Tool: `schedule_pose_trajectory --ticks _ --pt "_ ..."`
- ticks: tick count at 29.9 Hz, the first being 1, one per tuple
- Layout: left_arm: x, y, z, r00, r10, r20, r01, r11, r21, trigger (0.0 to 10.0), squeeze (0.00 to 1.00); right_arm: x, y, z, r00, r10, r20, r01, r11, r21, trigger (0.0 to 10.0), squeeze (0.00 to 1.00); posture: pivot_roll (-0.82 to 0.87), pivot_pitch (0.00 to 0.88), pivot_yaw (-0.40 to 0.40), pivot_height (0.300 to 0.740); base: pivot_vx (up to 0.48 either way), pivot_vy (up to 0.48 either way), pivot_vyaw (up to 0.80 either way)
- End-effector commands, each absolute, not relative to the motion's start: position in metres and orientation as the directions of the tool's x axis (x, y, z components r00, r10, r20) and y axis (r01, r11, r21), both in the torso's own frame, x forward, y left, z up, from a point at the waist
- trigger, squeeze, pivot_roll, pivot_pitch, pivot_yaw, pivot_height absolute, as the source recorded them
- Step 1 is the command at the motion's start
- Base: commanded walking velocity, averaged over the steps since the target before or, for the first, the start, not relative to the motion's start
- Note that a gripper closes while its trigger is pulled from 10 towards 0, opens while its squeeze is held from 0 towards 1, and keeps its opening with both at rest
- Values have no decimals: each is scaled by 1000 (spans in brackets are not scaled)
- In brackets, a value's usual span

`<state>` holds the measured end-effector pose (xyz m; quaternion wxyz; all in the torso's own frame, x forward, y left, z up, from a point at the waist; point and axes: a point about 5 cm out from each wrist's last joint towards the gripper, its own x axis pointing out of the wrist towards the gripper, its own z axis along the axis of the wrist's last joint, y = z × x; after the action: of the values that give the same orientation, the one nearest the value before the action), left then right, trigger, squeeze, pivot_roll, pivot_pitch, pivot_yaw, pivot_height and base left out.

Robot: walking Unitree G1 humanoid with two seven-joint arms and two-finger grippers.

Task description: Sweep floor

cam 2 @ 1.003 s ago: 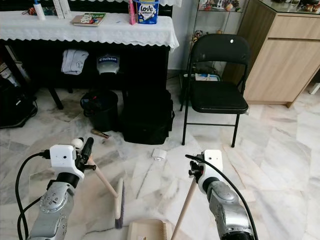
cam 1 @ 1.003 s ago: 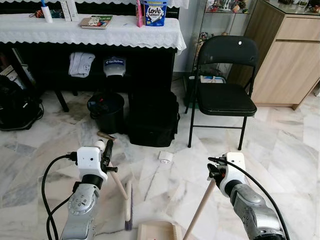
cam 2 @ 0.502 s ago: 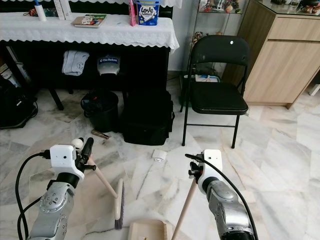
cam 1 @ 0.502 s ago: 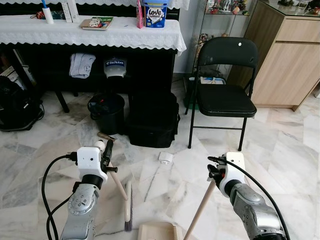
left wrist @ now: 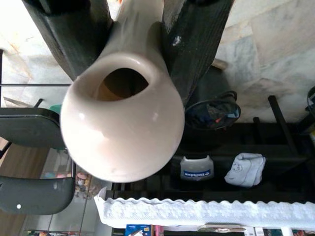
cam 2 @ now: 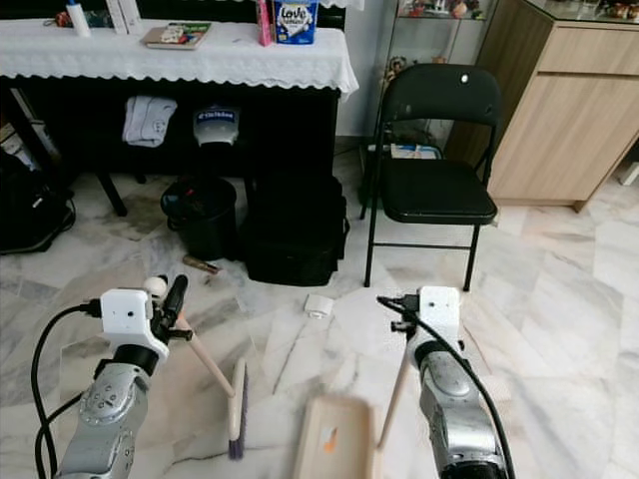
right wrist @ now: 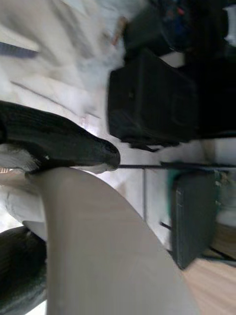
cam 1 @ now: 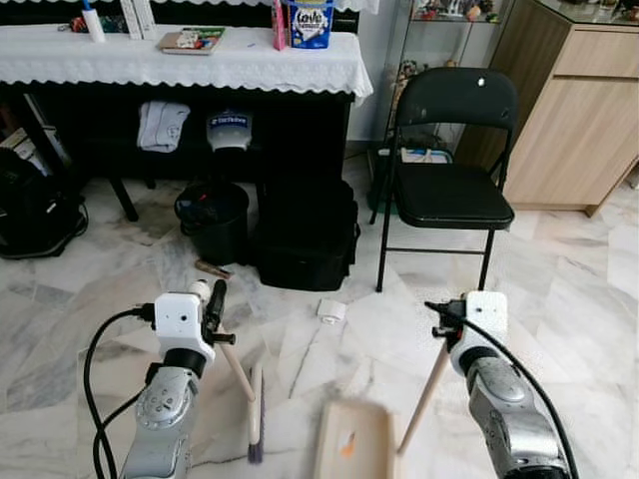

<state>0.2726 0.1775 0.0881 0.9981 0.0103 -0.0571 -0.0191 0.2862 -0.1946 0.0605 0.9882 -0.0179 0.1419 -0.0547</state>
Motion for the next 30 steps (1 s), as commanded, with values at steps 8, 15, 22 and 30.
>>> schedule_pose_trajectory --ticks 8,15,22,30 --pt "277 174 94 989 -51 138 47 998 31 10000 0 291 -192 100 988 -146 47 148 989 -31 10000 0 9 0 -20 740 0 0 0" --pt "276 176 94 988 -35 149 32 999 21 10000 0 291 -183 104 989 -104 108 106 994 -14 10000 0 6 0 -20 740 0 0 0" --pt "276 176 94 988 -33 150 29 999 27 10000 0 291 -180 96 991 -107 81 106 994 16 10000 0 8 0 -18 740 0 0 0" --pt "276 176 94 988 -37 148 34 999 28 10000 0 288 -186 70 987 -144 -66 145 989 10 10000 0 6 0 -14 740 0 0 0"
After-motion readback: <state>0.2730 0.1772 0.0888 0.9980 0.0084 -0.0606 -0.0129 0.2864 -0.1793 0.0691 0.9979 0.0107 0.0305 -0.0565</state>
